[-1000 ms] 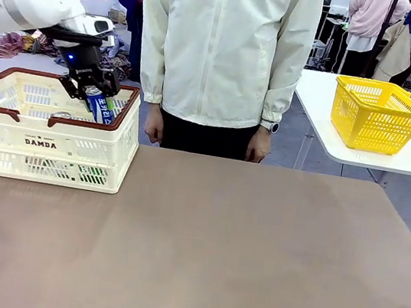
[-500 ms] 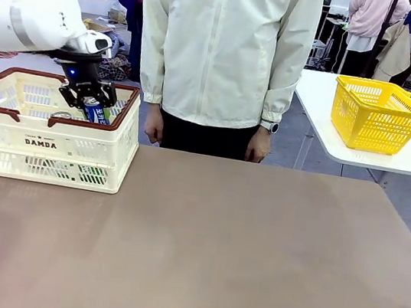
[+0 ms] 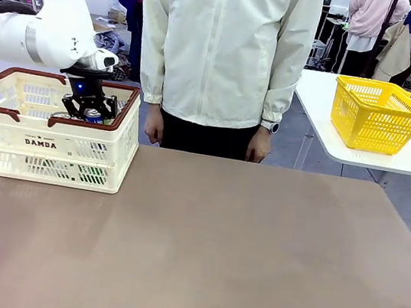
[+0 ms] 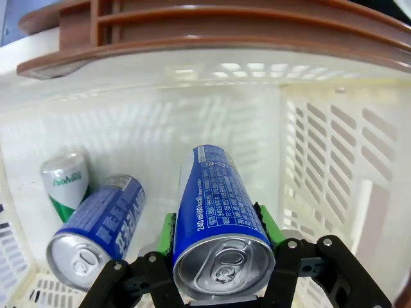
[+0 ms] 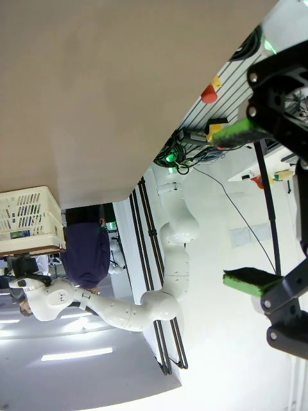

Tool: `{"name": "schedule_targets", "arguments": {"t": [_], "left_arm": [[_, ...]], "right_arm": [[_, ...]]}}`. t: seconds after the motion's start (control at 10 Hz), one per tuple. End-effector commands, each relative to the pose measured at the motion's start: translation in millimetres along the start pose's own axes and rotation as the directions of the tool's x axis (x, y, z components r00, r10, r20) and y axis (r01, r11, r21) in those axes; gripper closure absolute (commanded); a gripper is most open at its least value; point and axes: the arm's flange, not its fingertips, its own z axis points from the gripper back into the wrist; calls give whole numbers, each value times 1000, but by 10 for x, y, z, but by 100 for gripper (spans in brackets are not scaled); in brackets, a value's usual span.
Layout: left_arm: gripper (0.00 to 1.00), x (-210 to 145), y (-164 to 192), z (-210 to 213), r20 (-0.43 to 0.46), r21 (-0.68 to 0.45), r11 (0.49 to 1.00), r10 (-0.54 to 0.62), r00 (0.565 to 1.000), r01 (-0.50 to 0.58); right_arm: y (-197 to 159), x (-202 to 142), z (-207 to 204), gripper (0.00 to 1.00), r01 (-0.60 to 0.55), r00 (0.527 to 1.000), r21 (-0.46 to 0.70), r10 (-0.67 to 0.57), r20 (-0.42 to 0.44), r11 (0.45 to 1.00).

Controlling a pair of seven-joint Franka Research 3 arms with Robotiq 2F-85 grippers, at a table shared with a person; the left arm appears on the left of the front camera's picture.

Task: Place the drinks into the Shopping basket.
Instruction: Pick up one drink and place it into the Shopping basket.

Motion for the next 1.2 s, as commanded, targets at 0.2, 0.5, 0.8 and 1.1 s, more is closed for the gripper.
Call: {"name": "schedule_targets", "arguments": {"t": [0.2,0.5,0.8,1.1], "left_arm": [[11,141,-13,4,1,41,999,3,1000,-3],[0,85,-14,70,7,36,999,-18,1000,18],[0,127,125,671,-1,-73,993,-98,995,98],[0,35,684,1801,-13,-305,950,-75,997,68]], "right_arm": [[43,-11,20,0,15,1000,-2,-15,-8,1000],[43,-11,20,0,15,1000,-2,-15,-8,1000],[43,-11,20,0,15,1000,-2,-15,-8,1000],[43,-11,20,0,15,1000,-2,-15,-8,1000]]}}
